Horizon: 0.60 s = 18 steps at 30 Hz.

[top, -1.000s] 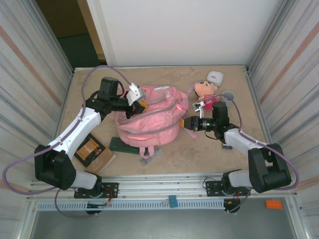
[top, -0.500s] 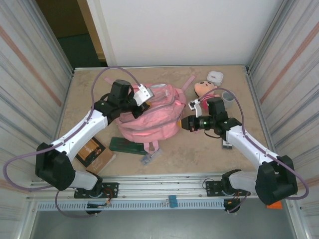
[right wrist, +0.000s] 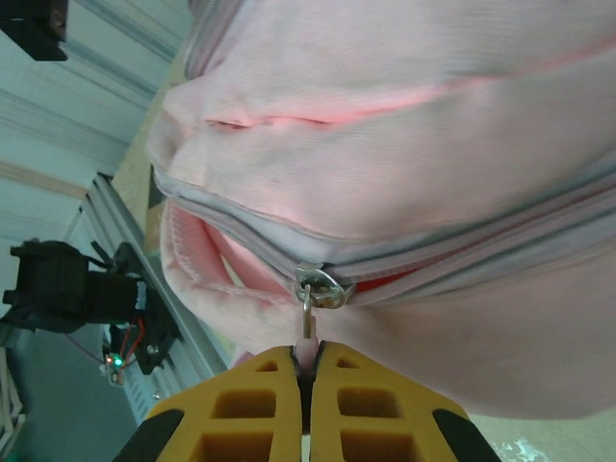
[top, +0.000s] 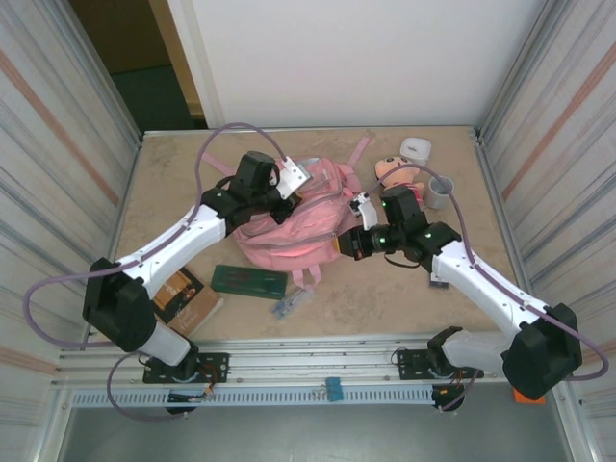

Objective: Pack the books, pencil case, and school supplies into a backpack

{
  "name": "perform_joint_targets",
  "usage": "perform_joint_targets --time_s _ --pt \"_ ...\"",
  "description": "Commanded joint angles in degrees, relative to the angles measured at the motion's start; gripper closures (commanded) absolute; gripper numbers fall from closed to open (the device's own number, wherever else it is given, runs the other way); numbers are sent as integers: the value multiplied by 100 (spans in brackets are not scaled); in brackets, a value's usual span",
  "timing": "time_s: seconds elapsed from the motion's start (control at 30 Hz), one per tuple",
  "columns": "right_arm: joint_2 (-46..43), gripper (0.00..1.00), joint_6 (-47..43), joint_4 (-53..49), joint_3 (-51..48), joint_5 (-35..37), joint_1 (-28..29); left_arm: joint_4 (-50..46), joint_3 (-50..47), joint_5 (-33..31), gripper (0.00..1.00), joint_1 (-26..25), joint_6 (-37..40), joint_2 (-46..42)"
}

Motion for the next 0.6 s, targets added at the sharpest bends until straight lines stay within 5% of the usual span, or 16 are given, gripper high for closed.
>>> perform_joint_targets --time_s 0.0,0.57 --pt "-10 100 397 169 290 72 398 318 273 -603 100 -134 -511 233" --pt "1132 100 2258 1842 369 726 1420 907 426 -355 100 -529 -1191 435"
